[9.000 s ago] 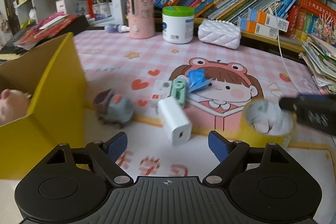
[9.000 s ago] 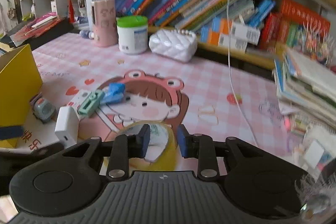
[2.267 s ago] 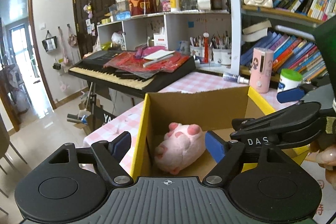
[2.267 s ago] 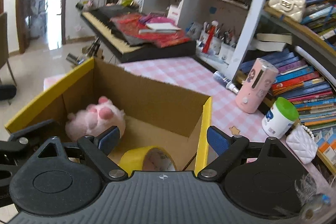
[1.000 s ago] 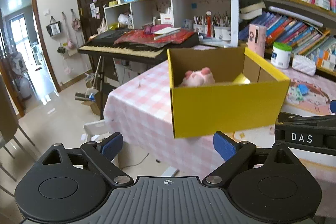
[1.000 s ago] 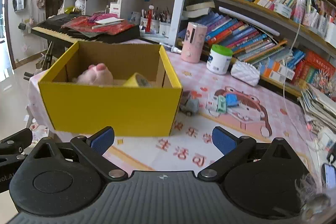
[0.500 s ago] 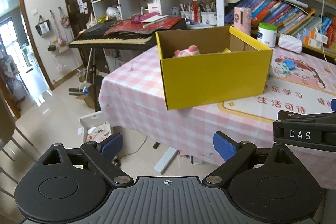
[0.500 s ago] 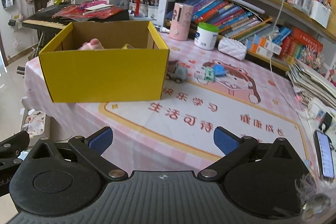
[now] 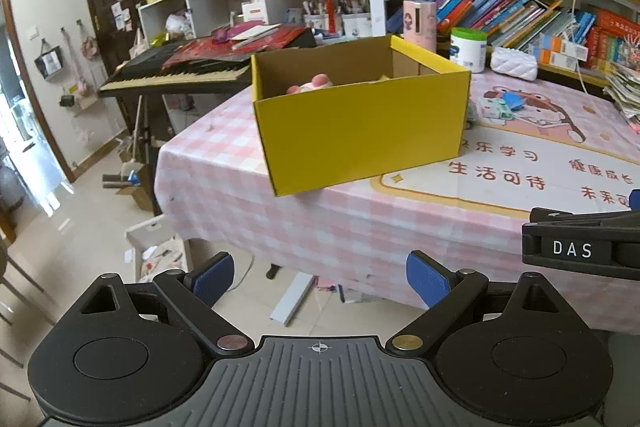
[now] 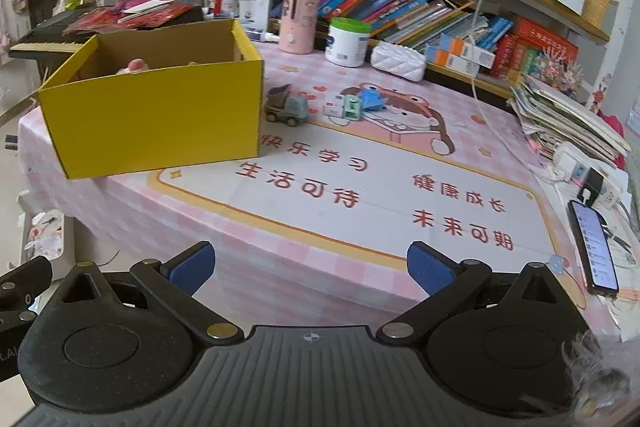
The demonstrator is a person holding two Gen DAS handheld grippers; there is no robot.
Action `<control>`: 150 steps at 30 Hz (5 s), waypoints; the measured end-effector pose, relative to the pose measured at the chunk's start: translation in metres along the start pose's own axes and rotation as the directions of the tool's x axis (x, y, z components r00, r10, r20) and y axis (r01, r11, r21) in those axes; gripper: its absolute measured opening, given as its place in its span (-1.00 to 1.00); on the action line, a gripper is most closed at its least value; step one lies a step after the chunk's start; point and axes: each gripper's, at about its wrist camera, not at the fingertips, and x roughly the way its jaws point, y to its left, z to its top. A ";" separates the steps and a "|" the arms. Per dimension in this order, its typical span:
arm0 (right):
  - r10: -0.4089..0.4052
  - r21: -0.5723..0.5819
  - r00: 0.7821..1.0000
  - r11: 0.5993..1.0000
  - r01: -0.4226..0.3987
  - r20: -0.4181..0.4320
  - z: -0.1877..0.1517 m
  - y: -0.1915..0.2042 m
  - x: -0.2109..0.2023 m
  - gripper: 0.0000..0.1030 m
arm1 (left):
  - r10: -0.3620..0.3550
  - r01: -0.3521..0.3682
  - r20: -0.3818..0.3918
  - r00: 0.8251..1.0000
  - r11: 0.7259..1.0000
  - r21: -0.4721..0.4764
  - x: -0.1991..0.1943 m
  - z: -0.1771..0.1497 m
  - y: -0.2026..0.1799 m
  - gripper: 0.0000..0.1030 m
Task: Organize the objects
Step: 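Withdraw both grippers from the box back over the desk mat, then grasp the blue plastic item with the right gripper while the left gripper grasps the grey toy car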
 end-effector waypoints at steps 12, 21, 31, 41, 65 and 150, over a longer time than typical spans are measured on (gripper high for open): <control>-0.062 0.051 0.998 0.997 0.062 -0.005 0.008 -0.032 0.012 1.00 | -0.059 0.058 0.017 0.998 0.998 0.032 0.015 0.019 -0.027 0.85; -0.093 0.073 0.995 0.993 0.094 -0.020 0.026 -0.064 0.036 1.00 | -0.097 0.096 0.018 0.995 0.994 0.061 0.034 0.042 -0.062 0.85; -0.128 0.081 0.992 0.988 0.129 -0.012 0.059 -0.114 0.070 1.00 | -0.136 0.133 0.040 0.990 0.988 0.072 0.061 0.079 -0.112 0.85; -0.109 0.071 0.994 0.992 0.108 0.012 0.093 -0.158 0.112 1.00 | -0.137 0.135 0.044 0.990 0.989 0.054 0.089 0.109 -0.156 0.85; 0.157 0.021 0.988 0.987 -0.157 0.011 0.137 -0.185 0.185 0.86 | -0.023 0.023 0.014 1.000 0.999 0.033 0.119 0.131 -0.198 0.84; 0.225 0.131 0.973 0.967 -0.217 -0.051 0.160 -0.199 0.230 -0.45 | 0.009 -0.006 0.018 1.000 0.982 -0.189 0.135 0.132 -0.184 0.13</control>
